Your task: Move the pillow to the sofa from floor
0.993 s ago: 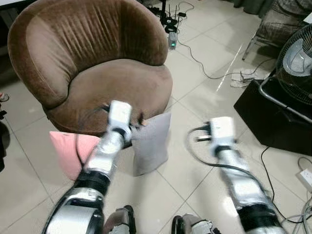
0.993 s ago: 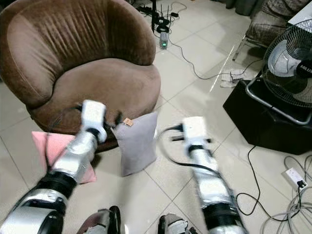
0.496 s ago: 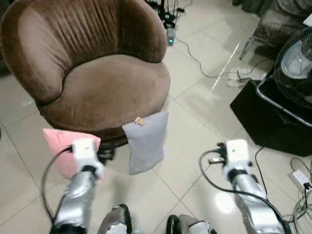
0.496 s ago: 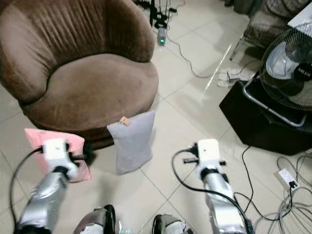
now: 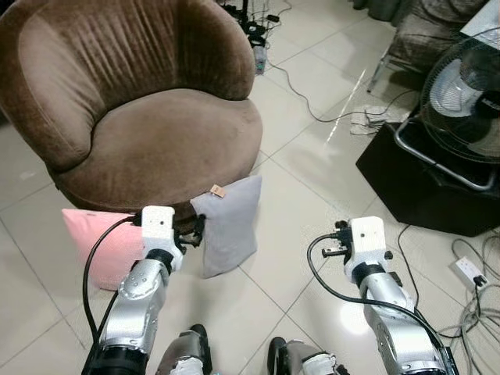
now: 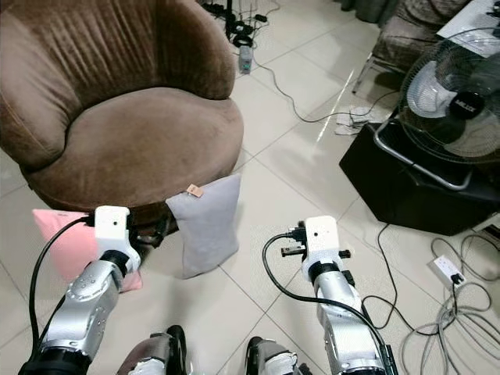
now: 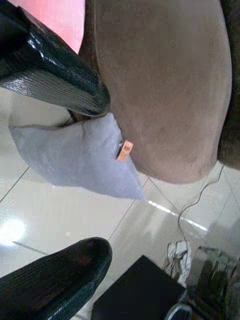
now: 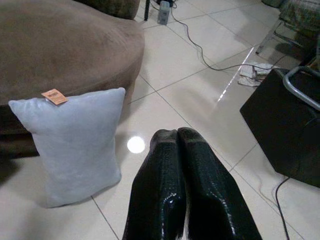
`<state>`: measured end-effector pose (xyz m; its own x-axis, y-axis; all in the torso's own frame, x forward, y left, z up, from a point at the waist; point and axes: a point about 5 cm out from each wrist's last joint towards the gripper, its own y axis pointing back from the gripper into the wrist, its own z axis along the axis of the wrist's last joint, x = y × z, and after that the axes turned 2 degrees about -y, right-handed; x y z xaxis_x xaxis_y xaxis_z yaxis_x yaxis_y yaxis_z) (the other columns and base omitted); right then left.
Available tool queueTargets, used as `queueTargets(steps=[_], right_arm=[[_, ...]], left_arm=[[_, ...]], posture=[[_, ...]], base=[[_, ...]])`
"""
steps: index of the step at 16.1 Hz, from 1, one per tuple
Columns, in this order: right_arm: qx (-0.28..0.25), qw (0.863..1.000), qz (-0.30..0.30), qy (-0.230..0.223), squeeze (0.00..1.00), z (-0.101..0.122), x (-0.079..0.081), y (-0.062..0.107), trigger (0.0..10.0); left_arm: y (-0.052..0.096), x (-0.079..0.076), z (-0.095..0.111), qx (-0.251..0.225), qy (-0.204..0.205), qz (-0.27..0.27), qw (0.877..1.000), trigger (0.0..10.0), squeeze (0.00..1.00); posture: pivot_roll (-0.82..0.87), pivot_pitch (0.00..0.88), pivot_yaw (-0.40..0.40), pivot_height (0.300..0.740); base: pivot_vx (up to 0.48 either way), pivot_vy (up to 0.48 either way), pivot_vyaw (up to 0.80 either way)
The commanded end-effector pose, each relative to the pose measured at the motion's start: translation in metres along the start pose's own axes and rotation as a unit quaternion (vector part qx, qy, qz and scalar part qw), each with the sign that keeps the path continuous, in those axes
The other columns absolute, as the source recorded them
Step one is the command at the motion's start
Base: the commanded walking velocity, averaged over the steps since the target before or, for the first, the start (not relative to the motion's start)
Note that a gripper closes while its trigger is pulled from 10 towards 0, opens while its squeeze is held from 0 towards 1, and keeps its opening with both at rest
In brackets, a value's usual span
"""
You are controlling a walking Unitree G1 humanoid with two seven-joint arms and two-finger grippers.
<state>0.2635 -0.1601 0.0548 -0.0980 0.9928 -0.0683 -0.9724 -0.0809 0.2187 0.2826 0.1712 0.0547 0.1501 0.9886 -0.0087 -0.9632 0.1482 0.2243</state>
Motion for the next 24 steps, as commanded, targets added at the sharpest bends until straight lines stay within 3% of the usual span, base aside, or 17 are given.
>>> queueTargets(steps=[1, 9, 17, 24], right_arm=[[0.001, 1.0, -0.003, 0.007, 0.0, -0.001, -0.002, 0.003, 10.0], [0.005, 1.0, 0.004, 0.004, 0.0, -0.002, 0.003, 0.003, 10.0], [0.013, 1.0, 0.008, 0.003, 0.0, -0.004, 0.007, 0.003, 10.0], [-0.018, 1.0, -0.023, -0.009, 0.0, 0.002, -0.003, 0.003, 10.0]], left_arm=[[-0.002, -0.005, 0.002, 0.005, -0.013, -0.014, 1.0, 10.0, 0.0], [-0.004, -0.006, 0.005, 0.007, -0.04, -0.021, 0.999, 10.0, 0.0], [-0.003, -0.012, 0.005, 0.004, -0.057, -0.037, 0.998, 10.0, 0.0], [-0.002, -0.007, 0.016, -0.047, 0.005, -0.002, 0.999, 10.0, 0.0]], posture=[[-0.07, 0.165, -0.094, 0.719], [-0.06, 0.172, -0.089, 0.719], [-0.07, 0.179, -0.078, 0.719], [-0.06, 0.162, -0.092, 0.719]], base=[[0.48, 0.0, 0.0], [0.48, 0.0, 0.0], [0.0, 0.0, 0.0], [0.0, 0.0, 0.0]])
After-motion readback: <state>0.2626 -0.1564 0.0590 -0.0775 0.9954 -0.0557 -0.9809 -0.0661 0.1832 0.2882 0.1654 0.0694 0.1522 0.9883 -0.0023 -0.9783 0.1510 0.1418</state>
